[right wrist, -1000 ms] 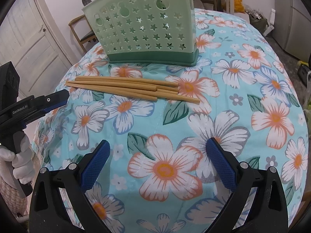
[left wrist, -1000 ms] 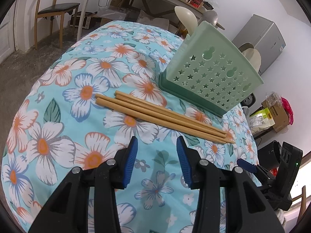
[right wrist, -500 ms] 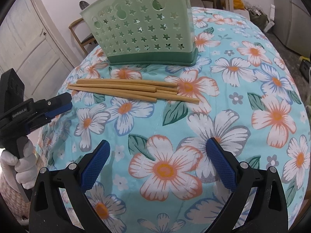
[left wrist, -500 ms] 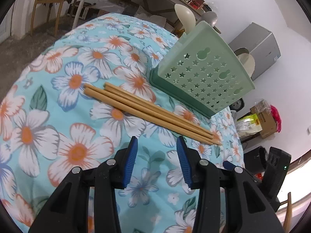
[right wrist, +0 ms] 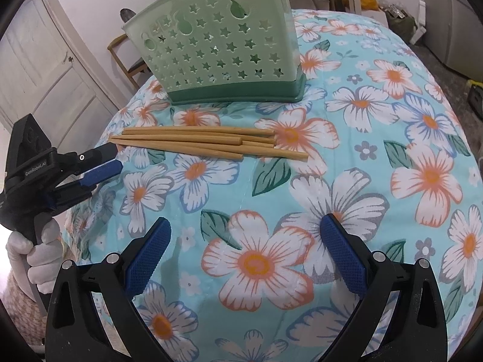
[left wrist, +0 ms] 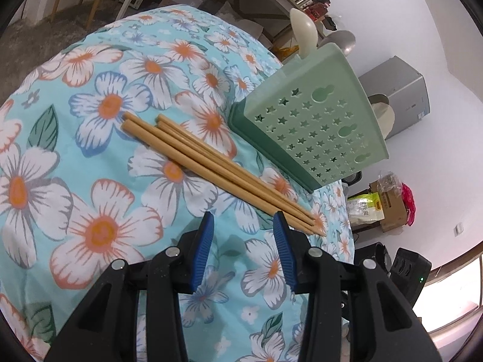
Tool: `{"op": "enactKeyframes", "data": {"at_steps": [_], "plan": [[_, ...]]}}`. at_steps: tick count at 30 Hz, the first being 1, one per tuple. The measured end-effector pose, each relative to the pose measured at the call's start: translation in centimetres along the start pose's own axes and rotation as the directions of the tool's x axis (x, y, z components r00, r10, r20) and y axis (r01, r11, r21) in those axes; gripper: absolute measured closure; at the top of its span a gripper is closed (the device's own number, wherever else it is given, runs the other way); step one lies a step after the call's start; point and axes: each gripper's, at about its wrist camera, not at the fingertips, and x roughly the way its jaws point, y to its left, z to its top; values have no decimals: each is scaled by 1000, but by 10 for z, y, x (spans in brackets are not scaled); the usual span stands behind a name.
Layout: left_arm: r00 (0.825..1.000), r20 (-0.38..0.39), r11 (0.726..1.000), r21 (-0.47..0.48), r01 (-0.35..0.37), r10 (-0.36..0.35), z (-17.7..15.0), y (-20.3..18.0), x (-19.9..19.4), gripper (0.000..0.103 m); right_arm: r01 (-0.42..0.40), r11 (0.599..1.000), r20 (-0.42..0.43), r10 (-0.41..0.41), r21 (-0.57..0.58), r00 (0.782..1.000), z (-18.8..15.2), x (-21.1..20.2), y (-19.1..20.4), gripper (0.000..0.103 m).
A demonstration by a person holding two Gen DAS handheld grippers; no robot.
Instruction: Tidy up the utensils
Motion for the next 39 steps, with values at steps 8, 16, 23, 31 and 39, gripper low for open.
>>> {"op": "enactKeyframes", "data": {"at_steps": [8, 16, 23, 31, 39], "plan": [[1000, 2, 1000, -22, -8, 8, 0, 6, 0, 65, -1, 1000, 0, 1, -2, 1000, -1, -2, -2, 8], [1000, 0, 997, -83, -6, 6, 1, 17, 5, 65, -4, 1000, 2, 4, -1, 1000, -2, -2, -2, 8], [999, 26, 984, -173, 32, -28, 11, 23, 11, 65, -12, 1000, 5, 12, 0, 1000, -2, -4, -2, 8], [998, 53, 968, -248, 46, -34, 17, 24, 19, 72, -11, 1000, 4, 11, -4, 1000, -2, -5, -3, 8], [997, 72, 933, -359, 27, -1, 18, 32, 25, 89, 2, 1000, 6, -2, -11, 1000, -2, -2, 0, 8]]}}
